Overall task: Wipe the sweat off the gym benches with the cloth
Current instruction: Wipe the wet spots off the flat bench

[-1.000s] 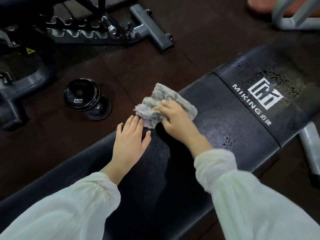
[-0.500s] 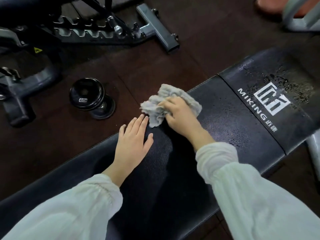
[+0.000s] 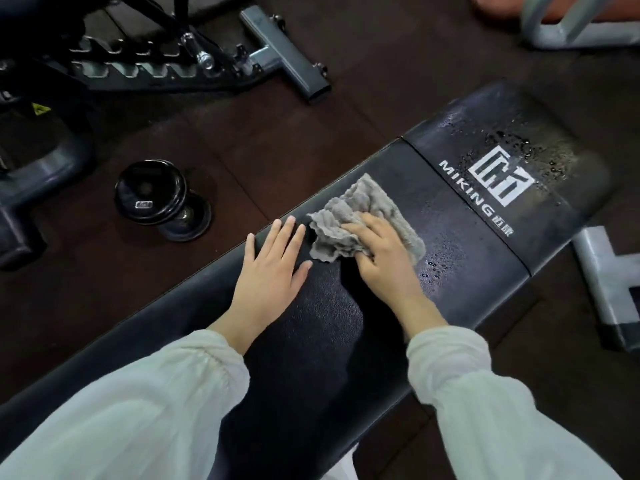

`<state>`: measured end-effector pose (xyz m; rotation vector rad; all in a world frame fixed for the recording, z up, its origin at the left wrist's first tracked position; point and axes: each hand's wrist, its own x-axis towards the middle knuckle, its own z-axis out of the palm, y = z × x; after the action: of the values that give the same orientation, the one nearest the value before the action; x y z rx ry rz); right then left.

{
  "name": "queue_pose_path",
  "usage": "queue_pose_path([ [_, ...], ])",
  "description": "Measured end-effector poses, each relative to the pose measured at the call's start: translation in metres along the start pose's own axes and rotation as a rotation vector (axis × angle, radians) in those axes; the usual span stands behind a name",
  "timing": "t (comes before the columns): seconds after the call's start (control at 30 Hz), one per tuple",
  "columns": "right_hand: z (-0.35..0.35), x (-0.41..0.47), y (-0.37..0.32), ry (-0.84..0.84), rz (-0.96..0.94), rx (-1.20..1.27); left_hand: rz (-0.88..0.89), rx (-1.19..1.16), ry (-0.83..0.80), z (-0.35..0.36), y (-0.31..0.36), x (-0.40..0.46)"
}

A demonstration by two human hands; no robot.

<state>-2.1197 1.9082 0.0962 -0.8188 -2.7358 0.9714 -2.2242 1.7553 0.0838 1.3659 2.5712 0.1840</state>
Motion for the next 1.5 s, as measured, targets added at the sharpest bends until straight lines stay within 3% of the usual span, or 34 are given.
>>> queue_pose_path([
  [0.17, 0.001, -0.08, 0.001, -0.018, -0.157, 0.016, 0.027, 0.004, -0.032, 0.006, -0.003, -0.003],
  [0.33, -0.014, -0.091, 0.034, 0.1, 0.066, -0.024, 0.023, 0.009, -0.025, 0.007, -0.004, -0.004],
  [0.43, -0.015, -0.054, 0.025, 0.211, 0.209, -0.025, 0.03, 0.011, -0.019, 0.007, -0.003, -0.004],
  [0.5, -0.004, -0.041, 0.008, 0.194, 0.228, -0.008, 0.025, 0.005, -0.018, 0.008, -0.003, -0.004],
  [0.67, 0.017, -0.09, -0.007, 0.054, -0.074, 0.033, 0.036, 0.009, 0.004, 0.011, -0.004, -0.005],
  [0.73, 0.007, -0.112, 0.007, 0.03, -0.094, 0.018, 0.03, 0.011, 0.019, 0.01, -0.003, -0.004],
  [0.97, -0.022, -0.054, 0.039, 0.294, 0.265, -0.085, 0.021, 0.004, 0.026, 0.009, -0.002, -0.005],
  [1.07, -0.004, -0.048, 0.017, 0.222, 0.183, -0.034, 0.025, 0.015, 0.015, 0.012, -0.003, -0.004],
  [1.17, 0.008, -0.092, 0.006, 0.047, -0.091, -0.008, 0.004, -0.022, 0.02, 0.009, -0.001, -0.003],
  [1.23, -0.001, -0.125, 0.018, -0.044, -0.17, 0.016, -0.05, -0.054, 0.006, 0.007, 0.004, -0.001],
  [1.37, -0.032, -0.139, 0.067, 0.139, 0.064, -0.017, 0.033, -0.03, 0.054, 0.005, 0.026, 0.004],
  [1.5, -0.047, -0.078, 0.079, 0.337, 0.304, -0.026, 0.14, -0.073, 0.044, 0.015, 0.064, 0.008],
])
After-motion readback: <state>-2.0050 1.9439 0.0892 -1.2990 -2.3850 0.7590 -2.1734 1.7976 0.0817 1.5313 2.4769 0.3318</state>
